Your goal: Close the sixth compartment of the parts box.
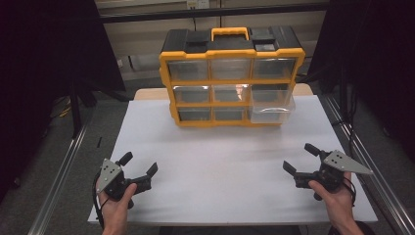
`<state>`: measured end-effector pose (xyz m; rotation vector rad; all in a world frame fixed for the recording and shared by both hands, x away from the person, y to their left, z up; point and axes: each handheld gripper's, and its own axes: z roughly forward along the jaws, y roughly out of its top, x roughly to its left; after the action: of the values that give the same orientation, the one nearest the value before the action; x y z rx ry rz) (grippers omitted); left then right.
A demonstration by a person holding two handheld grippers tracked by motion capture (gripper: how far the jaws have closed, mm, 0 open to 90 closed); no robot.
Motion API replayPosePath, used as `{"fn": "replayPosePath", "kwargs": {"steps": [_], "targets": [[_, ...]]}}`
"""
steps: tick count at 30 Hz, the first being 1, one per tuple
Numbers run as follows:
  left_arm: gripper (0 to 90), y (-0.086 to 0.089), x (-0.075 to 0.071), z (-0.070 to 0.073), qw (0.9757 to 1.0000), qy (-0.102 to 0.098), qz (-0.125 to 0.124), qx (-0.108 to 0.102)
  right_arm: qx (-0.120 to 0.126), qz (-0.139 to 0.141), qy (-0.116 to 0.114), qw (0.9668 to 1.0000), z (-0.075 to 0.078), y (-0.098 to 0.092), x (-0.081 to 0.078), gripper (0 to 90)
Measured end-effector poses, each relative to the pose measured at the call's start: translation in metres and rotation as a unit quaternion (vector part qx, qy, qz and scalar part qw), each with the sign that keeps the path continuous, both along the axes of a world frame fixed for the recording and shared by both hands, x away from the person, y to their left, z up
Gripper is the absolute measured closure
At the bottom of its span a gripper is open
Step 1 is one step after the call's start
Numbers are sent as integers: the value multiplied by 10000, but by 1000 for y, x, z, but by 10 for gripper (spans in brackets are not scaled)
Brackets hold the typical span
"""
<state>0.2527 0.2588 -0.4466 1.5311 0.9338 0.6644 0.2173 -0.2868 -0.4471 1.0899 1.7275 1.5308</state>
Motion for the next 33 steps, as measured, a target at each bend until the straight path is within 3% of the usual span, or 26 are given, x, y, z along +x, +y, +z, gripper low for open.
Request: {"fn": "replayPosePath", "kwargs": {"steps": [7, 16, 18, 23, 29, 30, 32, 33], "targets": [[26, 1, -1, 0, 10000, 31, 9, -8, 22, 224, -147, 9996, 7, 11, 1, 0], [30, -3, -2, 0, 10000, 64, 10, -5, -5, 435, -162, 9989, 10, 21, 3, 10], [29, -4, -2, 1, 10000, 53, -13, 78, 52, 477, -178, 9987, 13, 23, 3, 37], [30, -5, -2, 1, 10000, 28, -73, 0, 87, 541, -175, 9983, 17, 26, 5, 64], [29, -4, -1, 1, 9999, 12, -39, 107, 138, 712, -202, 9972, 25, 35, 13, 126], [30, -3, -1, 1, 9998, 23, -39, 211, 150, 722, -189, 9971, 26, 36, 14, 133], [32, -3, -1, 1, 9998, 20, -39, 209, 120, 737, -222, 9970, 26, 37, 17, 135], [32, -4, -1, 1, 10000, 7, -4, 70, 120, 737, -222, 9970, 26, 37, 17, 135]]}}
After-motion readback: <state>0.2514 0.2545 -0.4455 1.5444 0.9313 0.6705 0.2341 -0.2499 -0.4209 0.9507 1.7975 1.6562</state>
